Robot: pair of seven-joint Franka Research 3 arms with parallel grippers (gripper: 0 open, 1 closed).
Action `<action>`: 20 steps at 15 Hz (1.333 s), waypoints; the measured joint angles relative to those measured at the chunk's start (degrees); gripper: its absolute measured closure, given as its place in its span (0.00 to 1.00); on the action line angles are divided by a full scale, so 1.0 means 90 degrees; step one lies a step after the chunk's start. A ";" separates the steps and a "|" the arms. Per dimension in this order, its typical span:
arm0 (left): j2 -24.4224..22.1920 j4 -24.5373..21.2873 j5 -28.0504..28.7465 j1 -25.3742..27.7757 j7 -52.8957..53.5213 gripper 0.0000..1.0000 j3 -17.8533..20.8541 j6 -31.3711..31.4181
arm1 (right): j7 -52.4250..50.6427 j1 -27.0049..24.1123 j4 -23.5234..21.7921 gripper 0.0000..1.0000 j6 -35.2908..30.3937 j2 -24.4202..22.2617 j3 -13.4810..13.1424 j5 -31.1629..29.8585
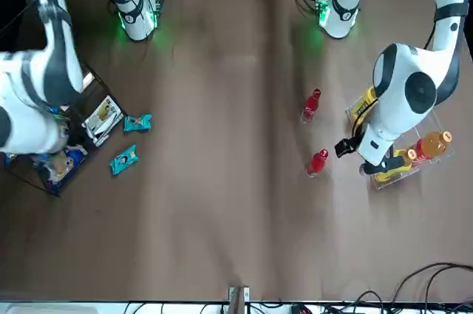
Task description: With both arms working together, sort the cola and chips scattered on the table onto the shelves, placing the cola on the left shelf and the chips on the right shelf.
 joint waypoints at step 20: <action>0.1406 0.1056 0.1045 -0.1119 -0.1355 0.12 0.0135 0.0086 | 0.0566 0.0336 -0.1326 0.52 0.3200 0.1388 -0.0104 0.0191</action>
